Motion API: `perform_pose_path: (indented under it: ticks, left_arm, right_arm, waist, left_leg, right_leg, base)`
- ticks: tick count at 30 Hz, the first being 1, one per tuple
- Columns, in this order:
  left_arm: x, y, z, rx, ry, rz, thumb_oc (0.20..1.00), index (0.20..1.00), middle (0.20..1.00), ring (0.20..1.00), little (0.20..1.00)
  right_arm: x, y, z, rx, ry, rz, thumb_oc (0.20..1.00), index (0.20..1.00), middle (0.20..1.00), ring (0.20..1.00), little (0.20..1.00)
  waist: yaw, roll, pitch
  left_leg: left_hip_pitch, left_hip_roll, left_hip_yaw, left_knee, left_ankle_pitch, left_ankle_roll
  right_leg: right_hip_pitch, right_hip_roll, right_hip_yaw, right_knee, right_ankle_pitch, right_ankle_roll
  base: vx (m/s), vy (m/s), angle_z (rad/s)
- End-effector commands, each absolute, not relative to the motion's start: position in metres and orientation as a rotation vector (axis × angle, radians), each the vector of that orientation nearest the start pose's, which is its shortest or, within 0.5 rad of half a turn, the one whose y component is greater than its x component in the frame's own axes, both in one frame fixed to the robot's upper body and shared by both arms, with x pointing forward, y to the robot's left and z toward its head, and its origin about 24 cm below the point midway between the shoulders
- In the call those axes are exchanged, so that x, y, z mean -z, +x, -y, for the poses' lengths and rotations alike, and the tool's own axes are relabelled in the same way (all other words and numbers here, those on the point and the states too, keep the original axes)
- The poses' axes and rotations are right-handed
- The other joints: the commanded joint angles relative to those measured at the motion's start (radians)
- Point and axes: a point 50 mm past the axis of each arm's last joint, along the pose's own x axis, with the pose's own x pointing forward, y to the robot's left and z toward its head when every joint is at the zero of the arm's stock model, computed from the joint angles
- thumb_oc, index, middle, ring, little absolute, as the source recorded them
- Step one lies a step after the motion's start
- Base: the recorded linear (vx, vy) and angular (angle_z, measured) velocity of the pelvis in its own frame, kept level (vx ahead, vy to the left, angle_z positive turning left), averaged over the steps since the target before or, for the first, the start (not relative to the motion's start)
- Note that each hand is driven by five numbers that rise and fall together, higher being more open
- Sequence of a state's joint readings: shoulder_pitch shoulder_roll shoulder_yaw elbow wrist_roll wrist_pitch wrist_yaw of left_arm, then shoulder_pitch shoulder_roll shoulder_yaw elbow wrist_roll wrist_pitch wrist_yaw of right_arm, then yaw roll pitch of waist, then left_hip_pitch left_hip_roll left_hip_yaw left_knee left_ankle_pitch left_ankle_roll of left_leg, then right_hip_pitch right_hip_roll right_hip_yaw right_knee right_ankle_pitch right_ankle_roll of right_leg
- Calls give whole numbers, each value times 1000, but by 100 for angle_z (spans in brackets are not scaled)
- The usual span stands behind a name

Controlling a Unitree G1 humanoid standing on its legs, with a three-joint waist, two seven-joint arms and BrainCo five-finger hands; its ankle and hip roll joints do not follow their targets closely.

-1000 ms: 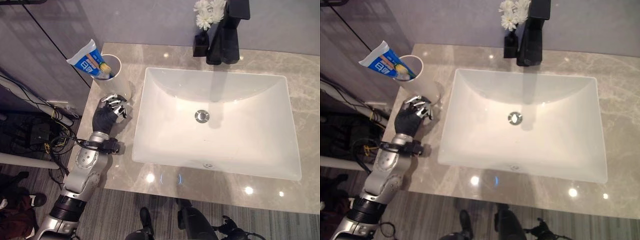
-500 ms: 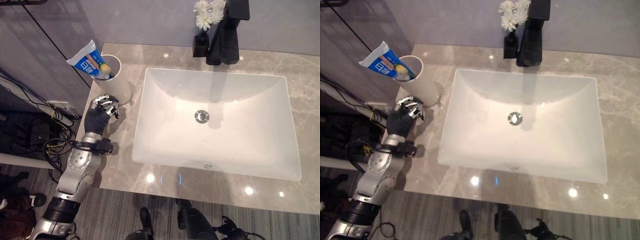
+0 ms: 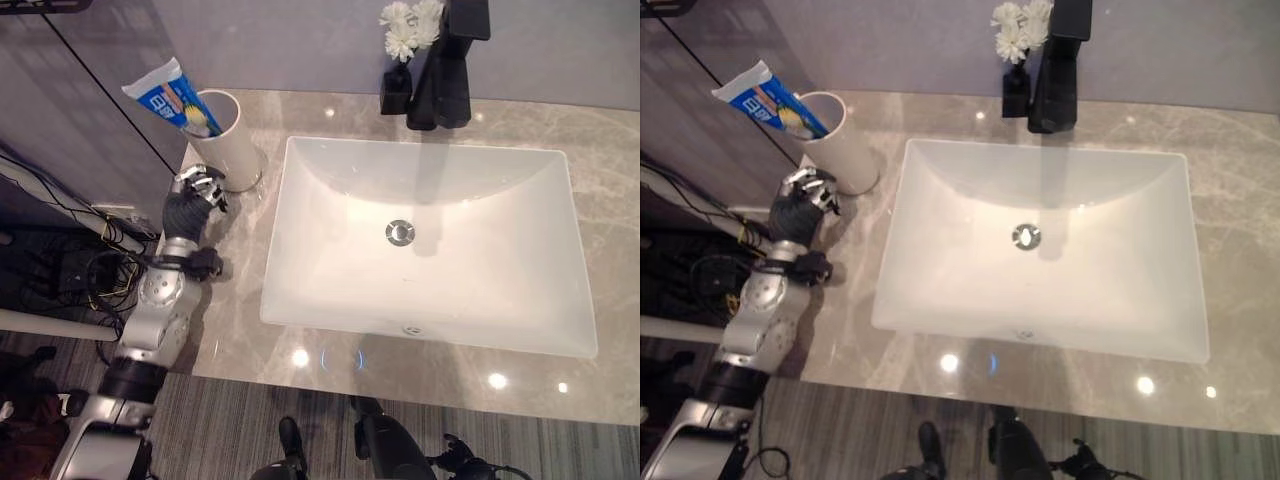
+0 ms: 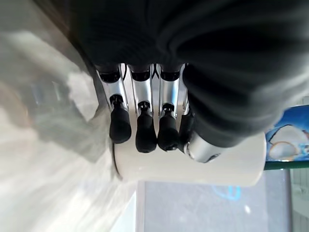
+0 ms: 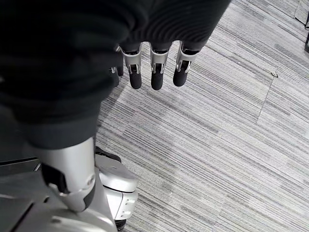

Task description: Put brush and paste in cup on sink, flatten towel.

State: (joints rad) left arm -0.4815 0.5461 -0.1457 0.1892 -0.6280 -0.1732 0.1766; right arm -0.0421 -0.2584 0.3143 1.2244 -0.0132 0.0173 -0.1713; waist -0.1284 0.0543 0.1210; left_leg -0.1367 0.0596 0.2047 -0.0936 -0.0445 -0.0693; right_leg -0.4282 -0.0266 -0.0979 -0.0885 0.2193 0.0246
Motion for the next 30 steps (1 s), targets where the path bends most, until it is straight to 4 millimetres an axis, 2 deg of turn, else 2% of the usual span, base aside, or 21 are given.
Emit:
perform_pose_path:
  ticks: [1, 5, 9, 19, 30]
  left_arm:
    - [-164, 338, -227, -69, -6, 329, 200, 200, 200, 200, 200]
    - [-171, 346, -233, -104, 22, 330, 200, 200, 200, 200, 200]
    - [-187, 360, -239, -149, 62, 334, 200, 200, 200, 200, 200]
    - [-217, 380, -232, -144, 112, 357, 200, 200, 200, 200, 200]
    - [-223, 389, -221, -126, 136, 344, 200, 200, 200, 200, 200]
  right_arm:
    - [153, 117, 234, 25, -550, -1140, 1000, 1000, 1000, 1000, 1000]
    - [153, 120, 232, 22, -551, -1127, 1000, 1000, 1000, 1000, 1000]
    - [151, 124, 230, 8, -557, -1105, 1000, 1000, 1000, 1000, 1000]
    - [151, 126, 228, -7, -569, -1100, 1000, 1000, 1000, 1000, 1000]
    - [150, 128, 233, 8, -575, -1102, 1000, 1000, 1000, 1000, 1000]
  waist:
    - [-33, -11, 53]
    - [-38, -15, 55]
    - [-48, -15, 63]
    - [-64, -18, 71]
    - [-69, 2, 68]
  left_leg:
    - [51, 16, -15, 6, 67, -45]
    - [45, 17, -12, 6, 67, -47]
    - [38, 22, -9, 6, 72, -53]
    - [30, 28, -10, 6, 78, -62]
    - [37, 36, -7, 6, 104, -72]
  right_leg:
    - [115, -5, -33, 6, -123, 74]
    - [108, -6, -30, 6, -119, 75]
    - [98, -2, -28, 9, -115, 78]
    - [84, 5, -23, 13, -112, 76]
    - [84, 13, -25, 10, -120, 72]
  base:
    - [0, 0, 0]
    - [0, 0, 0]
    - [0, 0, 0]
    - [4, -7, 0]
    - [21, -16, -2]
